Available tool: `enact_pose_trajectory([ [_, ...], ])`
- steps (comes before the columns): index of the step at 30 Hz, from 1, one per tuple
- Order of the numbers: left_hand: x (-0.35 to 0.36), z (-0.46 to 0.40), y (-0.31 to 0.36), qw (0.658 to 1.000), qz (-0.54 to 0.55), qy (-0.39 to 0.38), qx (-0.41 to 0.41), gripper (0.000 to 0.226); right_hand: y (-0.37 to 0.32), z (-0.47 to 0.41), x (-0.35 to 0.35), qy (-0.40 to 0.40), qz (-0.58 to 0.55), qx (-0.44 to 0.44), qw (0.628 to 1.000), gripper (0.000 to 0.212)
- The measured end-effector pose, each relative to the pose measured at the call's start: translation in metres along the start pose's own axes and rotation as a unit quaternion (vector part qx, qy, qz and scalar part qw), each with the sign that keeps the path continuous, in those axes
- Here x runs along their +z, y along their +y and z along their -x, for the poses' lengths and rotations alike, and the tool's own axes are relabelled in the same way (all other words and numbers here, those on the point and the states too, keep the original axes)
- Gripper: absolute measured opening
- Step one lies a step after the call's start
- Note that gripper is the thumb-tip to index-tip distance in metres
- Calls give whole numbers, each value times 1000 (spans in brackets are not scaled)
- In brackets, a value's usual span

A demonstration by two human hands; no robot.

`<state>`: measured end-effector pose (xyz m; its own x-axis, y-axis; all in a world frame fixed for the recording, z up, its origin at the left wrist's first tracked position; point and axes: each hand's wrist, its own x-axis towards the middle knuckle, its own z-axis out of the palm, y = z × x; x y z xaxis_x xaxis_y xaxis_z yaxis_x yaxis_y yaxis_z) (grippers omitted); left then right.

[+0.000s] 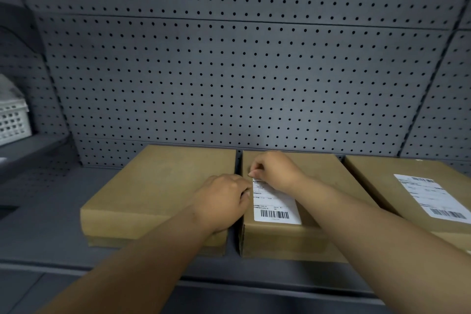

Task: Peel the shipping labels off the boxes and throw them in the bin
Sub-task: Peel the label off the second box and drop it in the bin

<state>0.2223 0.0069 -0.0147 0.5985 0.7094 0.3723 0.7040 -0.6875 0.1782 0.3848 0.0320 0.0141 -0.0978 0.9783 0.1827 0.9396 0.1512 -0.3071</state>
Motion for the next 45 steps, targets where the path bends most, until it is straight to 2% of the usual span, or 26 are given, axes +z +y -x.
enact_pose_trajectory([
  [10, 0, -2, 0, 1000, -8, -15, 1, 31, 0, 8, 9, 40, 16, -17, 999, 16],
  [16, 1, -2, -1, 1000, -21, -16, 4, 29, -1, 10, 5, 46, -42, 38, 997, 22],
  [23, 1, -1, -1, 1000, -15, -15, -1, 30, -1, 13, 6, 46, -15, 11, 999, 12],
  [37, 0, 0, -1, 1000, -10, -17, -8, 30, -6, 7, 10, 45, 53, 0, 998, 19],
  [45, 0, 0, 0, 1000, -12, -11, -8, 30, 1, 10, 17, 93, 12, -14, 996, 13],
])
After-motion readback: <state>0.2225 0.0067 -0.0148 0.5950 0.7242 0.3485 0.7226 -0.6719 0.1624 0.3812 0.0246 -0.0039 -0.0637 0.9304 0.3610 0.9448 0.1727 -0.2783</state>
